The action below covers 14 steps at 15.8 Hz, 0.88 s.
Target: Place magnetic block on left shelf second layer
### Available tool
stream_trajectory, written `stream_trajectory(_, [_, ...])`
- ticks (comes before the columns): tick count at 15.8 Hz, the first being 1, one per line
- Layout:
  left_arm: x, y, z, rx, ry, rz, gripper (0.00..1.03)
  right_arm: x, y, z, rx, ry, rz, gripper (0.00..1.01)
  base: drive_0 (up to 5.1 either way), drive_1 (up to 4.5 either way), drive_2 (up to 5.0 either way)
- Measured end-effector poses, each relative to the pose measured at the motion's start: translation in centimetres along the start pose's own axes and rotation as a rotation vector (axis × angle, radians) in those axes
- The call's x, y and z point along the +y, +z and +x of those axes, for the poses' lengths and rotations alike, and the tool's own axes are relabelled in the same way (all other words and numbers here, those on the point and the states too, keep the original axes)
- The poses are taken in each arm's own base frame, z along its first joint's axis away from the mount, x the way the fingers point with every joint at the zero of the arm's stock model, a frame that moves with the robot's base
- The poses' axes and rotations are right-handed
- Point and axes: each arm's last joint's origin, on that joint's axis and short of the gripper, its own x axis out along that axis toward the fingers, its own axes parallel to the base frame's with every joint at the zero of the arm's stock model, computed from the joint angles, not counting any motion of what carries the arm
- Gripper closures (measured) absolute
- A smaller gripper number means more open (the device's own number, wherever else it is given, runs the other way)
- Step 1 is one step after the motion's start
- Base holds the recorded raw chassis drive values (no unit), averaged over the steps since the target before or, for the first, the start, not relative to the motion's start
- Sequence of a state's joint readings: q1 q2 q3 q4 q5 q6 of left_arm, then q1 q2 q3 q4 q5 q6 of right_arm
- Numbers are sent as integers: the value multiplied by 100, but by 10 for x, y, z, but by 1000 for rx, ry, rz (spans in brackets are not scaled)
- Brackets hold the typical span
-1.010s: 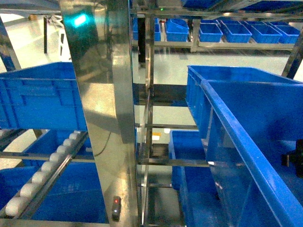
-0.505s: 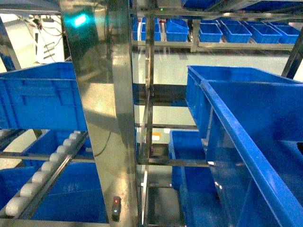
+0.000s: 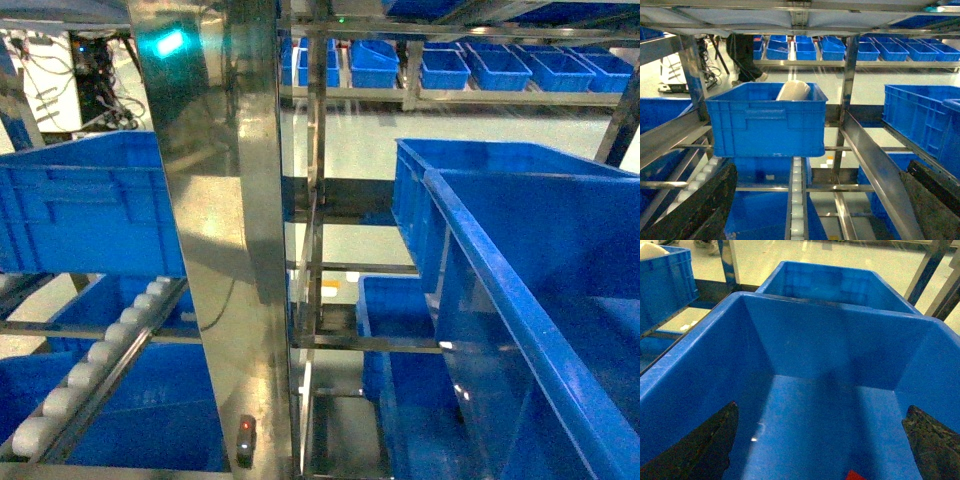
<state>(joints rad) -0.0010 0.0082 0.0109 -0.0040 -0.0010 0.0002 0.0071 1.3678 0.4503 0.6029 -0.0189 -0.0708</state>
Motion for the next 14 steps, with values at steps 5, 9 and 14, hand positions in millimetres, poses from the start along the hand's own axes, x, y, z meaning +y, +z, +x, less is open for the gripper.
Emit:
stream_trajectory(5, [0, 0, 0, 0, 0, 0, 5, 1, -9, -21, 9, -28, -2, 3, 0, 0, 0])
stream_trajectory(9, [0, 0, 0, 0, 0, 0, 5, 1, -16, -30, 26, -49, 0, 3, 0, 0, 0])
stream_trajectory(14, [0, 0, 0, 0, 0, 0, 5, -9, 6, -55, -134, -122, 18, 3, 0, 0, 0])
